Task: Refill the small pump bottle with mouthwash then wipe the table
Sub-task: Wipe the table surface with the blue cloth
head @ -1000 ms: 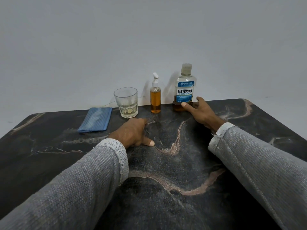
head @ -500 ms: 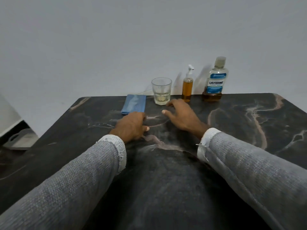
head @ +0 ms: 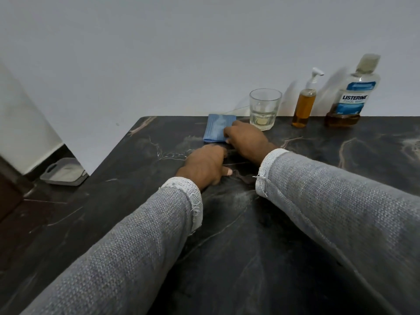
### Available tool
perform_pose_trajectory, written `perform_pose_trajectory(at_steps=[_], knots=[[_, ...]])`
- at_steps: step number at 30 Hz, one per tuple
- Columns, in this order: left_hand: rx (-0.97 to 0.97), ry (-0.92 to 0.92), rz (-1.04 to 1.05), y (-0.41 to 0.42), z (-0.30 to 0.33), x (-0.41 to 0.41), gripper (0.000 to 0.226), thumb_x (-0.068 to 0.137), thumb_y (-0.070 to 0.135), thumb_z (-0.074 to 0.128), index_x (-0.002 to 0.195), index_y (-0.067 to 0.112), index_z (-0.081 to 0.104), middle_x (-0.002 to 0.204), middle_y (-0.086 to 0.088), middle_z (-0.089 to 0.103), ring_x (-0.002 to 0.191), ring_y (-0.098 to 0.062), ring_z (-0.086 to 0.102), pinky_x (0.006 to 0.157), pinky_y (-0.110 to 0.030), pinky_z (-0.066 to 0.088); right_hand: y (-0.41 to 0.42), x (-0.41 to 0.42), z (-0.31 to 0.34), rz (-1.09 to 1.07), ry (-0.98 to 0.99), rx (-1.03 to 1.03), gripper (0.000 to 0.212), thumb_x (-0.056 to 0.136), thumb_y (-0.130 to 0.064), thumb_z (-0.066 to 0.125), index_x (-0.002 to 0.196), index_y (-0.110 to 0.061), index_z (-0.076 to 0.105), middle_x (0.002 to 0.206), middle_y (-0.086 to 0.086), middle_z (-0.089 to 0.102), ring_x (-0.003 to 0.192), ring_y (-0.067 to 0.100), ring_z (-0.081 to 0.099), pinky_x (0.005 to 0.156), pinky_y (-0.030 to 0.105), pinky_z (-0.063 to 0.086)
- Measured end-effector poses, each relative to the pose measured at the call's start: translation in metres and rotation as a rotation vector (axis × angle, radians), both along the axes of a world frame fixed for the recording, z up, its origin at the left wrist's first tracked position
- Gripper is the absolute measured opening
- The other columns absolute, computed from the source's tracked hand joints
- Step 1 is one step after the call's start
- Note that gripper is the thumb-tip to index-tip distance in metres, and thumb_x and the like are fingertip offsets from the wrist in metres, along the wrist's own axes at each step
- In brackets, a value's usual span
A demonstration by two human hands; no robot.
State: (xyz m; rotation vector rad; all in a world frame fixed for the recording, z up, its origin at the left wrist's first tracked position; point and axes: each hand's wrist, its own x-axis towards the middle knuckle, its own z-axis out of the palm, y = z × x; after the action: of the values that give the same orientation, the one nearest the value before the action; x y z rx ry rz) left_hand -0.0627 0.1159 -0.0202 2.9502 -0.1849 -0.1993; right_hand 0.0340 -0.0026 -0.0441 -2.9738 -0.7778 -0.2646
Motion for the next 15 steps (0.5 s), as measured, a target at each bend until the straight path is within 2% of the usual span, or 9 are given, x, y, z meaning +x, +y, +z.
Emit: perform_pose_trajectory(at_steps=[5,8,12,15], knots=[[0.005,-0.016,-0.012,0.002,-0.003,0.001,0.048,0.090,0.038,0.063,0.133,0.019,0.053,0.131,-0.006,0.056,0.118,-0.026,0.054,0.100,-0.044,0.046,0.008,-0.002,0.004,0.063,-0.150,-0.267,0.028,0.095,-0.012,0.052,0.122,-0.004,0.051,0.121,0.015,0.052,0.108,0.037,0.056,0.077,0.044,0.047],[0.015,-0.012,-0.005,0.002,-0.003,0.001,0.051,0.090,0.039,0.062,0.136,0.021,0.050,0.134,-0.006,0.054,0.120,-0.026,0.053,0.100,-0.044,0.046,0.013,-0.002,0.006,0.072,-0.174,-0.381,0.031,0.096,-0.011,0.049,0.126,-0.001,0.048,0.122,0.016,0.051,0.106,0.037,0.059,0.069,0.043,0.046],[0.012,-0.013,0.005,0.001,-0.004,0.000,0.051,0.091,0.039,0.061,0.137,0.022,0.049,0.134,-0.006,0.054,0.121,-0.027,0.052,0.100,-0.044,0.046,0.015,0.000,0.014,0.103,-0.147,-0.450,0.034,0.097,-0.011,0.047,0.129,0.002,0.046,0.124,0.019,0.050,0.104,0.039,0.060,0.075,0.045,0.050],[-0.004,-0.001,0.014,0.000,-0.004,-0.002,0.048,0.092,0.037,0.061,0.135,0.021,0.051,0.130,-0.007,0.058,0.117,-0.027,0.055,0.098,-0.043,0.046,0.005,0.000,0.023,0.125,-0.111,-0.373,0.030,0.099,-0.015,0.044,0.124,0.002,0.048,0.123,0.020,0.053,0.105,0.038,0.059,0.079,0.044,0.048]])
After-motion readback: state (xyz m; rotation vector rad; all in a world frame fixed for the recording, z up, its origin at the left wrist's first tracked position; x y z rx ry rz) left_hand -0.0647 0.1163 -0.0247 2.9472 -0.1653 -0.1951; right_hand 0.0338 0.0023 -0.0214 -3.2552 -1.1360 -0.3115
